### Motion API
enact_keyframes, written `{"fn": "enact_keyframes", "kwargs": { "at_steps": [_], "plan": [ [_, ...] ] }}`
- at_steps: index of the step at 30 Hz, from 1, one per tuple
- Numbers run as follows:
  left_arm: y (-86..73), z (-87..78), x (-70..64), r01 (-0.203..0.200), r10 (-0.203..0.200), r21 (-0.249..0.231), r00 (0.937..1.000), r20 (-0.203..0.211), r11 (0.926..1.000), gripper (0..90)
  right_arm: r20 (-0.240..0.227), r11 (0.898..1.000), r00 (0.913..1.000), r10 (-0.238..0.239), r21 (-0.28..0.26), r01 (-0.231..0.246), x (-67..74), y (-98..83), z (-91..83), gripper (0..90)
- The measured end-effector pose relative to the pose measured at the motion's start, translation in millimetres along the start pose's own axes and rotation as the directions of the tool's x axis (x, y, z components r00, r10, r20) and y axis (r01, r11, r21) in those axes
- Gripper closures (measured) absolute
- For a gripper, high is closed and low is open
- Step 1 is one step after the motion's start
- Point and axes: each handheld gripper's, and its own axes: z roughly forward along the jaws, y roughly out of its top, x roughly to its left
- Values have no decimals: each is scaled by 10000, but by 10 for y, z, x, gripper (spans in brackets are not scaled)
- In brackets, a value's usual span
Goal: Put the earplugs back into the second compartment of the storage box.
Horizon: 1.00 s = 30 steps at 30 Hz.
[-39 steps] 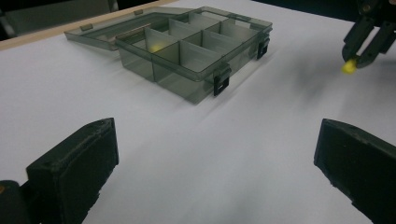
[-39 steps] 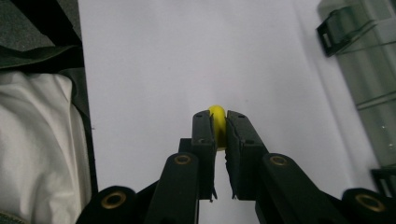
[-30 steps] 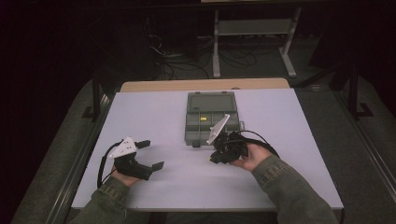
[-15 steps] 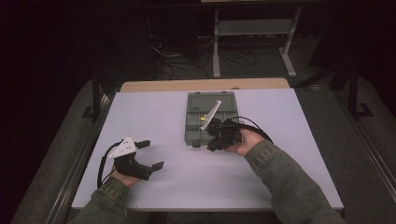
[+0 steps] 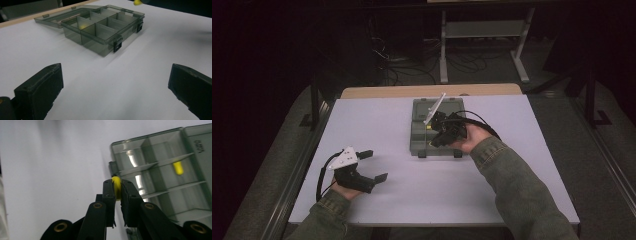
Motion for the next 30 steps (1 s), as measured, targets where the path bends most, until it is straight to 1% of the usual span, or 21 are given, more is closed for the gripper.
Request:
{"fn": "enact_keyframes", "kwargs": {
  "at_steps": [2,3,4,5,6,10,13,17,22,24,27,28,30],
  "plan": [
    [3,-2,1,-7,7,-8,10000,-2,10000,0,57,9998,9999,103,-180,-101,-67,10,-20,809],
    [6,-3,1,5,-5,-43,10000,-6,10000,0,149,9997,9996,234,-127,-232,-130,26,-24,810],
    [7,-6,1,16,-17,-60,10000,-13,10000,0,149,9997,9996,234,-127,-232,-130,26,-24,810],
    [7,-6,1,12,-12,-59,10000,-12,10000,0,156,9993,9993,335,-186,-332,-192,39,-21,810],
    [6,-5,4,0,0,-40,10000,-5,10000,0,156,9993,9993,335,-186,-332,-192,39,-21,810],
    [2,-1,11,30,-30,-42,10000,-5,10000,0,257,9978,9977,631,-233,-625,-332,70,12,810],
    [1,0,14,17,-17,-29,10000,-9,10000,0,328,9972,9969,722,-228,-715,-402,103,36,810],
    [2,0,11,31,-31,-33,10000,-7,10000,0,350,9948,9947,964,-349,-952,-516,152,72,810],
    [1,0,16,20,-20,-40,10000,10,10000,0,491,9925,9920,1162,-445,-1141,-652,195,146,810],
    [1,-1,18,1,-1,-23,10000,23,10000,0,708,9914,9894,1267,-434,-1238,-704,198,188,814],
    [1,0,15,38,-38,-68,10000,38,10000,0,684,9877,9858,1536,-408,-1511,-798,180,262,814],
    [1,-1,16,28,-28,-59,10000,40,10000,0,688,9854,9834,1682,-392,-1658,-828,172,292,815],
    [0,-1,19,22,-22,-41,10000,46,10000,0,669,9841,9822,1753,-412,-1728,-863,162,328,814]
  ]
}}
